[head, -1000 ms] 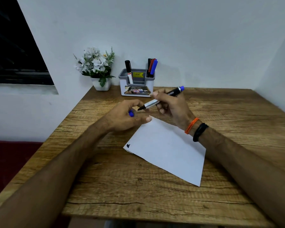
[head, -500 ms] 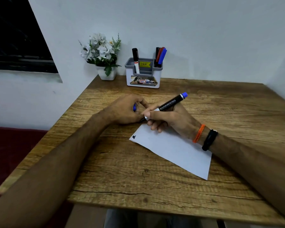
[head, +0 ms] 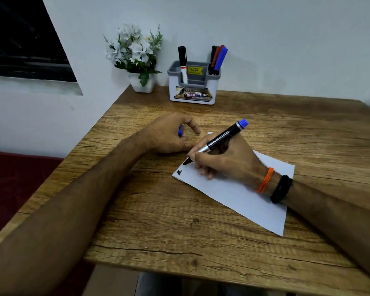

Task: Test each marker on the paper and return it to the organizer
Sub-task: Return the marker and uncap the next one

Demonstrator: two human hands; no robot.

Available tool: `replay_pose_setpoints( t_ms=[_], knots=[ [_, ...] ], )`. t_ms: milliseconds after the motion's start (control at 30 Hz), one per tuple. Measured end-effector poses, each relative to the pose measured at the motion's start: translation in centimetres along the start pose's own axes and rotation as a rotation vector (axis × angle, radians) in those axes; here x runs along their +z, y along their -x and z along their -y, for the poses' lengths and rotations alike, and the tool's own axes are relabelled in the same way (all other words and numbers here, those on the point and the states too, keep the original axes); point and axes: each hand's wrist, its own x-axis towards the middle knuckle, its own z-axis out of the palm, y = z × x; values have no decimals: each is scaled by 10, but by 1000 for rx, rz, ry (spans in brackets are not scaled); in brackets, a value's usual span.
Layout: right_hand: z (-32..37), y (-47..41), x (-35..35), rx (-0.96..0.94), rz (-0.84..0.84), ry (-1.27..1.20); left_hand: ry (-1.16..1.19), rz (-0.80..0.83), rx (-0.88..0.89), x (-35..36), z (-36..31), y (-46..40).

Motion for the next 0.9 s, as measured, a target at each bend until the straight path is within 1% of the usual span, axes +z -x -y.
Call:
replay_pose_setpoints(
  t_ms=[233,500,900],
  knots=[
    [-1,1,2,-9,15,5,27,8,-14,-1,-2,1],
    [1,2,4,-16,10,87,43,22,-27,0,-2,1],
    [4,4,4,17,-19,70,40,22,-19,0,-3,1]
  ],
)
